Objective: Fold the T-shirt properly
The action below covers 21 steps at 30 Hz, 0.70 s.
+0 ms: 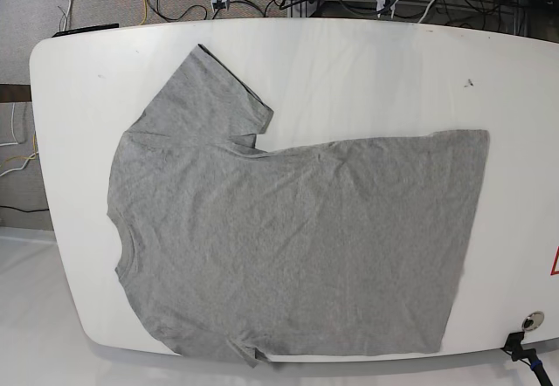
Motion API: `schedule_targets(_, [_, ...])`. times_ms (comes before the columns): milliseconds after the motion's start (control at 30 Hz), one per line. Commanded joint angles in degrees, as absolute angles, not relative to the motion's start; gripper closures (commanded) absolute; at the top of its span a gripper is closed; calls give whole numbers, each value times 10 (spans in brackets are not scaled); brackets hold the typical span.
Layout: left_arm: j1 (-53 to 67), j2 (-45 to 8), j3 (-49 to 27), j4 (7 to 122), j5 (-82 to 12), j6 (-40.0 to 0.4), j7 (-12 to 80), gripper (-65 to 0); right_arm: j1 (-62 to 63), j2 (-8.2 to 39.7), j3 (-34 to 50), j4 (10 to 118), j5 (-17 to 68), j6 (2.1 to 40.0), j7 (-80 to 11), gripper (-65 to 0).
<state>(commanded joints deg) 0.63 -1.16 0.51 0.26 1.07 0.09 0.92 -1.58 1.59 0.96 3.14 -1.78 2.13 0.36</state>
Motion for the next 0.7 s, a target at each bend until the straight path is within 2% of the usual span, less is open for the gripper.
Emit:
schedule_targets(167, [47, -35, 6, 26, 14, 0, 10, 0, -54, 38, 11, 49, -5, 18, 0, 0])
schedule_targets(300, [116, -52, 13, 97, 13, -2, 11, 0, -127, 60, -5, 123, 14, 18, -12, 0])
schedule_targets(467, [205, -75, 19, 209, 6, -4, -3, 0, -234, 95, -37, 238, 49, 20, -16, 0])
schedule_targets(700, [332, -139, 51, 422, -70, -7, 19, 0, -384, 139, -63, 406, 56, 14, -26, 0])
